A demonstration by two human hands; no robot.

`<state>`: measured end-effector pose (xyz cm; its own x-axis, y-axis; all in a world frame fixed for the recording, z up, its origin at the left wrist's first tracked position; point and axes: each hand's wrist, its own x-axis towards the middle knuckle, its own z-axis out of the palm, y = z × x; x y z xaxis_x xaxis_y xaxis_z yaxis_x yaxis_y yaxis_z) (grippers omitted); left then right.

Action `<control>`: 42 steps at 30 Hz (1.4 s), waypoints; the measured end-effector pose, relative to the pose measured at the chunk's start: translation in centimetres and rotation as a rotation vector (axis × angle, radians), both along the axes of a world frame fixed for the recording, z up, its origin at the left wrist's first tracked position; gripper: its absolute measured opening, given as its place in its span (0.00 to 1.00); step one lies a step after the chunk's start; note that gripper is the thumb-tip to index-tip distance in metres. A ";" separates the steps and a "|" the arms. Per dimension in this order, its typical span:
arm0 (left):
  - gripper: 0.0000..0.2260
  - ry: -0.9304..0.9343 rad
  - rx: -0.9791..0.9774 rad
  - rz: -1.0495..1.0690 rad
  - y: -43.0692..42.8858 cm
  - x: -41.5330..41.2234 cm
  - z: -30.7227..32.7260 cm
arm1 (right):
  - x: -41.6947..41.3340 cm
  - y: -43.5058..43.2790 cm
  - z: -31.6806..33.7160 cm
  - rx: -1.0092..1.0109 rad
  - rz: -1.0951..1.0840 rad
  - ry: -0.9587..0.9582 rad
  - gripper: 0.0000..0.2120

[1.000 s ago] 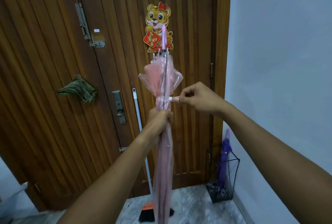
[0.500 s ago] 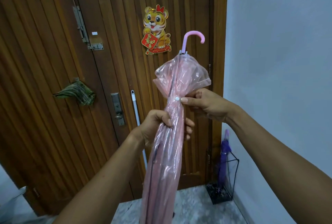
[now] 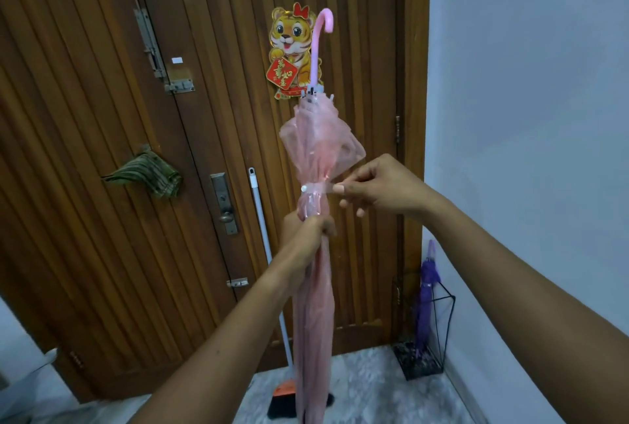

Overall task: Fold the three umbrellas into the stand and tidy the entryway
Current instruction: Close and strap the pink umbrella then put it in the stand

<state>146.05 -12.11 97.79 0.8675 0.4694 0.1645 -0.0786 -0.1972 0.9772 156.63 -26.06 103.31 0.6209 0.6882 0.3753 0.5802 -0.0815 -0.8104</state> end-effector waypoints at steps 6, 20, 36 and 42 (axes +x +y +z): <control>0.08 -0.083 -0.322 -0.325 0.8 -0.3 0.4 | 0.5 -0.5 -0.7 0.060 0.027 0.170 0.15; 0.29 0.022 -0.060 -0.323 1.6 -0.7 -1.3 | 0.0 1.3 -1.9 0.140 -0.167 -0.068 0.09; 0.37 -0.104 -0.135 -0.181 0.8 -0.1 -0.9 | -0.6 0.9 -0.6 0.130 0.013 0.177 0.10; 0.24 -0.208 -0.122 -0.290 1.3 -0.6 -0.7 | -0.5 0.1 -0.5 0.170 0.062 0.181 0.10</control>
<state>145.48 -10.84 97.07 0.9211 0.2359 0.3097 -0.3139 -0.0207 0.9492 156.17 -25.98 102.81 0.6470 0.6636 0.3756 0.4244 0.0959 -0.9004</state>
